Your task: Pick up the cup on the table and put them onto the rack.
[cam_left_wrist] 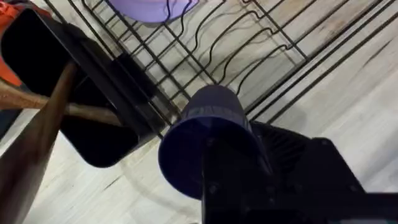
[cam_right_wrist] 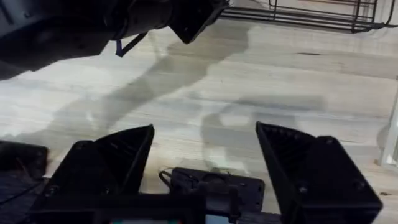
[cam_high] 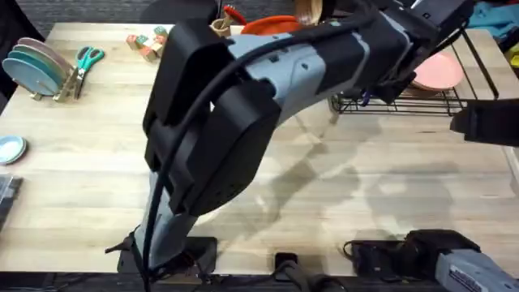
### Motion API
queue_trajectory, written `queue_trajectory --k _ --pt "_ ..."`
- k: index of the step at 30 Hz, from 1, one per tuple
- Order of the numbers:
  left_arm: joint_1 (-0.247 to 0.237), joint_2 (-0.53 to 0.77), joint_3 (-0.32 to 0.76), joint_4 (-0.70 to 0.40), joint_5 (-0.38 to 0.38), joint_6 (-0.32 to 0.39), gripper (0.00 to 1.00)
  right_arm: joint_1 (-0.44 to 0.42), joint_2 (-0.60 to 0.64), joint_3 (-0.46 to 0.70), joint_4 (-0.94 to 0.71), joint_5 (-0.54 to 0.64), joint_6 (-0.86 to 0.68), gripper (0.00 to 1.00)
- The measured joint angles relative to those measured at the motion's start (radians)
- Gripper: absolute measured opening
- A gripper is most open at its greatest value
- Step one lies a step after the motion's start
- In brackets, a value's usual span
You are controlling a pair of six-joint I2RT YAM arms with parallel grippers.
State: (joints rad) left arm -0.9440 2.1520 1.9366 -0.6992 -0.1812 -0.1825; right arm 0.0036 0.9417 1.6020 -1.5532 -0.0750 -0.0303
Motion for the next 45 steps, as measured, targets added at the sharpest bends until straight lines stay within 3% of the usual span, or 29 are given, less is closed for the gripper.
queue_trajectory --k 31,32,39,45 --pt "0.017 0.069 0.011 0.03 -0.027 0.003 0.05 0.0 0.0 0.0 0.0 0.0 0.0 0.992" --pt "0.017 0.069 0.011 0.029 -0.027 0.003 0.069 0.0 0.0 0.0 0.0 0.0 0.0 0.992" --pt "0.03 0.069 0.013 0.027 -0.06 0.003 0.457 0.0 0.0 0.0 0.0 0.0 0.0 0.992" --pt "0.03 0.071 0.029 0.01 -0.058 0.003 0.47 0.0 0.0 0.0 0.0 0.0 0.0 0.992"
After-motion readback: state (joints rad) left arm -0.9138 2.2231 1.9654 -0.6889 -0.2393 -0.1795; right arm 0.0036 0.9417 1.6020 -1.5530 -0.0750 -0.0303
